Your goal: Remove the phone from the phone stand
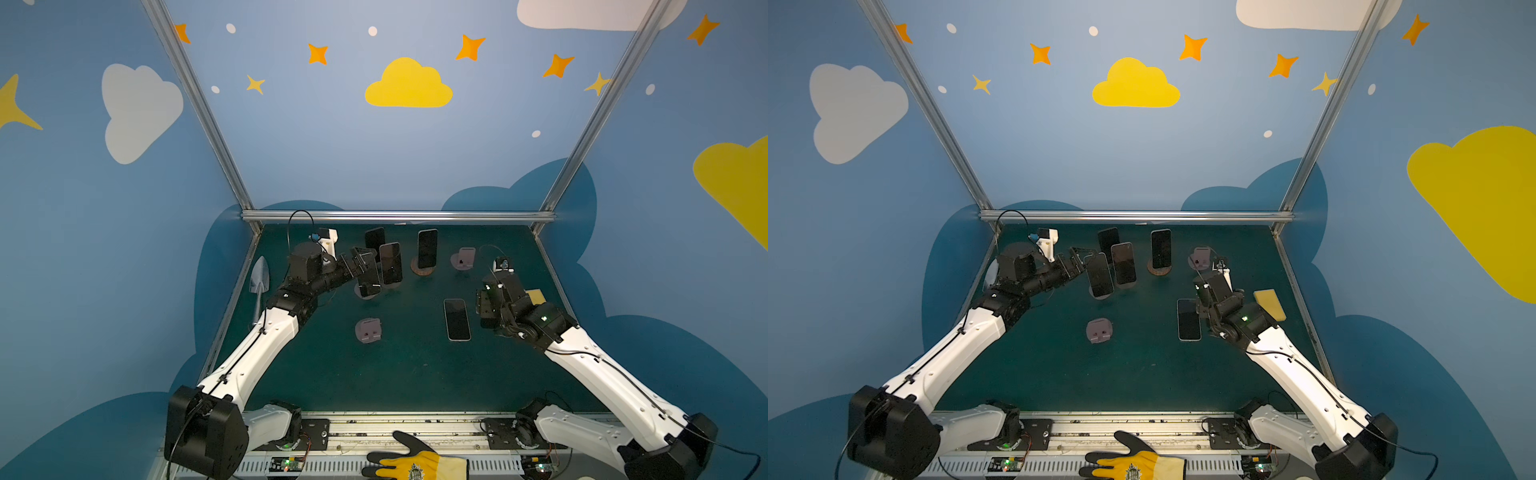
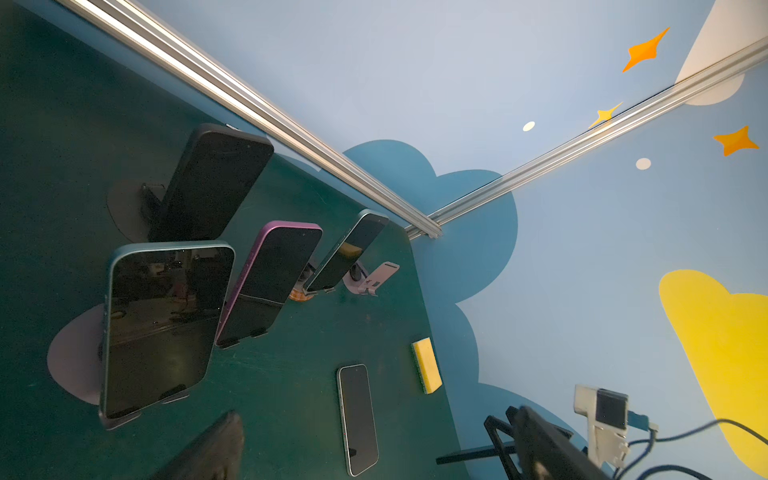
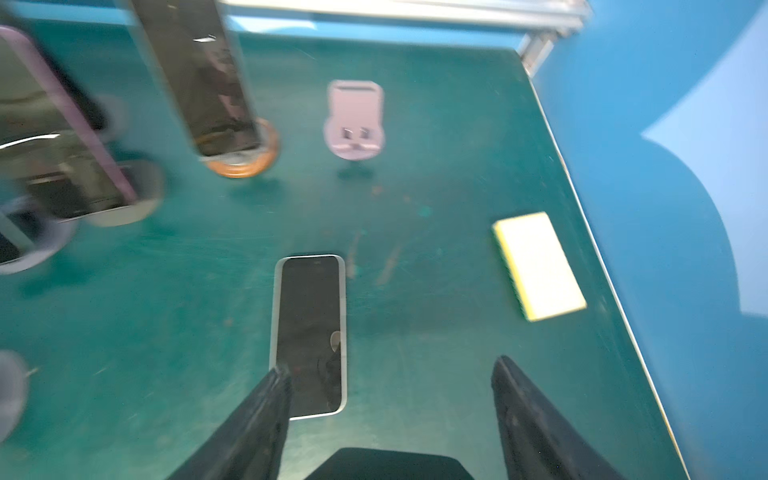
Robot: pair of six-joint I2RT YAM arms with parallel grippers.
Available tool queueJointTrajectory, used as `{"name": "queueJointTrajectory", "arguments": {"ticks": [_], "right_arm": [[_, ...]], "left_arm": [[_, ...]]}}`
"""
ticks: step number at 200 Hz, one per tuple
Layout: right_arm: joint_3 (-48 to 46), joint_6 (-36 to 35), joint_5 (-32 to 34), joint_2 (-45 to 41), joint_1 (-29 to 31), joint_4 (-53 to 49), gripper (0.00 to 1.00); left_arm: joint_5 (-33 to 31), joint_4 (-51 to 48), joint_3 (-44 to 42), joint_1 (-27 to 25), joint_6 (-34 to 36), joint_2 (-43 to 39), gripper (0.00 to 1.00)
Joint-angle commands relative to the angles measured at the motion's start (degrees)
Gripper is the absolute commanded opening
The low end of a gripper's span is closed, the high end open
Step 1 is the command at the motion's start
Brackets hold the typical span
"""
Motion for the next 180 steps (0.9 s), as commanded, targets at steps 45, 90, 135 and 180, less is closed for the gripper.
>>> {"name": "queueJointTrajectory", "arguments": {"ticks": [45, 90, 135, 180], "right_arm": [[-5.5, -1.5, -7.4, -0.4, -8.2, 4.8, 0.59], [-5.7, -3.5, -11.6, 2.2, -11.8, 4.7, 0.59], [-6.8, -5.2, -11.3, 4.4, -13.9, 8.4, 0.59], [-5.2, -8.4, -16.1, 10.2, -16.5, 8.8, 0.59]], "left_arm": [[-0.1, 0.5, 0.2, -0.2, 0.7, -0.1, 1.0], [0.1, 0.6, 0.2, -0.2, 0.6, -0.2, 1.0], [-0.1, 0.7, 0.0, -0.3, 0.8, -0.1, 1.0], [-0.2, 0.4, 0.2, -0.3, 1.0, 0.1, 1.0]]}}
